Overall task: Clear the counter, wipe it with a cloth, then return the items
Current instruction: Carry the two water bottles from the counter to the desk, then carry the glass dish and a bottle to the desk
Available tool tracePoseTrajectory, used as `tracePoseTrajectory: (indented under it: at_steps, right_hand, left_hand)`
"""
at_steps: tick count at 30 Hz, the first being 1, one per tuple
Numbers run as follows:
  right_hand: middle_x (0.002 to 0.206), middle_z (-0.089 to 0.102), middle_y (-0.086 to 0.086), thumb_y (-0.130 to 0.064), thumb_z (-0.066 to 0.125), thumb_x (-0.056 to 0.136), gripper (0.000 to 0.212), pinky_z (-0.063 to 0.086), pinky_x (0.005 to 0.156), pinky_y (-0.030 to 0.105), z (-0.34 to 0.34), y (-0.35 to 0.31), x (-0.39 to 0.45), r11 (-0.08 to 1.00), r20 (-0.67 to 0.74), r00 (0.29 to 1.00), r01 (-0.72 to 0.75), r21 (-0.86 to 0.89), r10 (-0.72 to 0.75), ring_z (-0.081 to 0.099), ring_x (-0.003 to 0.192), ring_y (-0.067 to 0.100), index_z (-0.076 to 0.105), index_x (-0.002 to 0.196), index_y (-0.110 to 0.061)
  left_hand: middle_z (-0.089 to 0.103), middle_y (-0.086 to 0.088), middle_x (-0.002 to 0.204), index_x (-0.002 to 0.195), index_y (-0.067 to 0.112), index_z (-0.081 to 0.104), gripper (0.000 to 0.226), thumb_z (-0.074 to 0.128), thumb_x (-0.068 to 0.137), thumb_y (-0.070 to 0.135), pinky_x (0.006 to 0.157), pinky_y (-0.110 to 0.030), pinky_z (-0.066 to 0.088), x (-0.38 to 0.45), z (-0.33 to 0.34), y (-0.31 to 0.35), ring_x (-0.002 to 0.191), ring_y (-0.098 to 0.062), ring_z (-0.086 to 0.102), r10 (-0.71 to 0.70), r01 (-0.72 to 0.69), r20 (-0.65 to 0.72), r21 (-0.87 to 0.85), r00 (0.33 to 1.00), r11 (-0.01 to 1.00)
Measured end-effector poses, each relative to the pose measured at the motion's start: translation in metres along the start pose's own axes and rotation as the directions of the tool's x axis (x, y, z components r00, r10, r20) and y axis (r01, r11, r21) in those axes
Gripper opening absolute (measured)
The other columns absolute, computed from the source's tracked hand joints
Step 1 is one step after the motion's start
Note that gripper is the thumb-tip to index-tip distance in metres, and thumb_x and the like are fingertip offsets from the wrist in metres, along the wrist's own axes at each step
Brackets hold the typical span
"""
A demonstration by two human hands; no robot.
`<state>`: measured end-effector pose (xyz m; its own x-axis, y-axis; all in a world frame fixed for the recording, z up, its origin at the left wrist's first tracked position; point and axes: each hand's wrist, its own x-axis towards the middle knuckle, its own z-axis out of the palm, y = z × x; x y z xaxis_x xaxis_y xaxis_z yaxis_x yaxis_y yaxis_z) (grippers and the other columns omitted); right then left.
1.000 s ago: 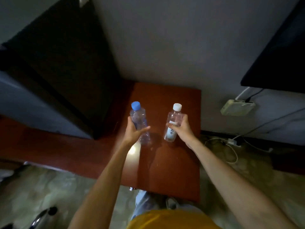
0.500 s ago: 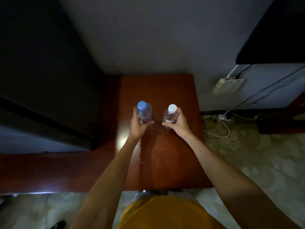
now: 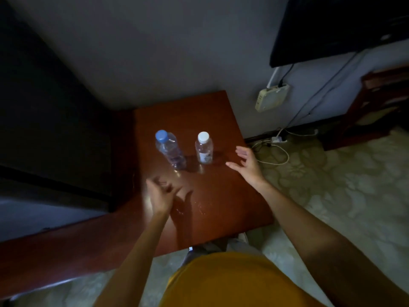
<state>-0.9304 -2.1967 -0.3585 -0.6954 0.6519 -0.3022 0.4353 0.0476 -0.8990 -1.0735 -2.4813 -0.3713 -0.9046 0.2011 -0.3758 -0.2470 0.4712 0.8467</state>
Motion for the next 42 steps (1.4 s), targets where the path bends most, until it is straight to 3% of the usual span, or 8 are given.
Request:
tracePoseTrajectory:
  at_steps: [3,6,11,18,23,30,37,42]
  right_hand:
    - [0.132,0.060,0.000,-0.031,0.082,0.086,0.056,0.050,0.101,0.032,-0.038,0.040,-0.038,0.988,-0.138,0.984,-0.095,0.122,0.112,0.061,0.119,0.011,0.055,0.135,-0.023]
    - [0.116,0.065,0.003,-0.020,0.073,0.095,0.034,0.052,0.087,0.035,-0.078,0.082,-0.092,0.950,-0.293,0.920,-0.190,0.246,0.260,0.064,0.103,0.017,0.058,0.126,-0.017]
    - [0.120,0.067,0.004,-0.027,0.070,0.097,0.032,0.055,0.098,0.042,-0.138,0.174,-0.219,0.851,-0.455,0.728,-0.361,0.381,0.513,0.066,0.110,0.022,0.061,0.125,-0.017]
    - [0.119,0.068,0.006,-0.039,0.071,0.094,0.031,0.059,0.085,0.043,-0.159,0.293,-0.396,0.619,-0.459,0.417,-0.476,0.625,0.784,0.072,0.103,0.026,0.060,0.119,-0.025]
    - [0.119,0.067,0.012,-0.030,0.069,0.098,0.034,0.057,0.079,0.042,-0.191,0.351,-0.457,0.414,-0.324,0.265,-0.448,0.793,0.908,0.072,0.095,0.025,0.056,0.124,-0.011]
    - [0.115,0.068,0.003,-0.040,0.065,0.098,0.033,0.054,0.073,0.031,-0.360,0.381,-0.448,0.454,-0.354,0.317,-0.345,0.821,0.880,0.070,0.101,0.019,0.060,0.122,-0.018]
    - [0.112,0.069,-0.001,-0.037,0.061,0.100,0.021,0.056,0.080,0.033,-0.516,0.412,-0.412,0.482,-0.371,0.362,-0.291,0.826,0.855,0.070,0.103,0.017,0.061,0.117,-0.024]
    - [0.111,0.072,0.007,-0.031,0.061,0.101,0.017,0.056,0.085,0.041,-0.592,0.461,-0.422,0.330,-0.275,0.213,-0.290,0.899,0.937,0.070,0.100,0.023,0.064,0.113,-0.019]
  left_hand:
    - [0.072,-0.013,0.091,0.107,0.033,0.044,0.066,0.093,0.065,0.049,0.076,-0.058,0.061,-0.049,0.022,-0.030,0.078,-0.030,0.076,-0.065,0.068,0.060,-0.051,0.996,0.996]
    - [0.070,-0.012,0.094,0.108,0.019,0.053,0.045,0.085,0.082,0.037,0.087,-0.056,0.057,-0.095,0.076,-0.014,0.089,-0.028,0.071,-0.028,0.027,0.307,0.008,0.951,1.000]
    - [0.065,0.001,0.083,0.099,0.018,0.057,0.029,0.078,0.088,0.035,0.069,-0.031,0.055,-0.156,0.197,0.031,0.074,-0.011,0.063,0.071,-0.184,0.782,0.057,0.620,0.981]
    - [0.066,-0.006,0.084,0.107,0.008,0.057,0.028,0.068,0.097,0.032,0.045,-0.018,0.046,-0.224,0.365,0.060,0.062,-0.012,0.061,-0.256,-0.424,0.915,0.374,0.311,0.825]
    - [0.071,-0.015,0.107,0.107,0.012,0.060,0.019,0.061,0.102,0.031,0.061,-0.025,0.050,-0.250,0.423,0.026,0.078,-0.016,0.067,-0.449,-0.487,0.843,0.538,0.296,0.689]
    - [0.066,-0.017,0.091,0.094,0.002,0.066,0.024,0.053,0.106,0.019,0.042,-0.019,0.052,-0.270,0.481,0.030,0.072,-0.023,0.061,-0.569,-0.408,0.662,0.750,0.489,0.521]
    - [0.067,-0.006,0.096,0.105,0.012,0.061,0.020,0.050,0.107,0.029,0.069,-0.031,0.051,-0.301,0.618,0.060,0.078,-0.018,0.064,-0.608,-0.403,0.640,0.768,0.469,0.497]
    - [0.070,-0.017,0.119,0.115,0.004,0.064,0.031,0.056,0.104,0.033,0.093,-0.047,0.051,-0.342,0.788,0.083,0.100,-0.032,0.068,-0.650,-0.483,0.642,0.755,0.407,0.443]
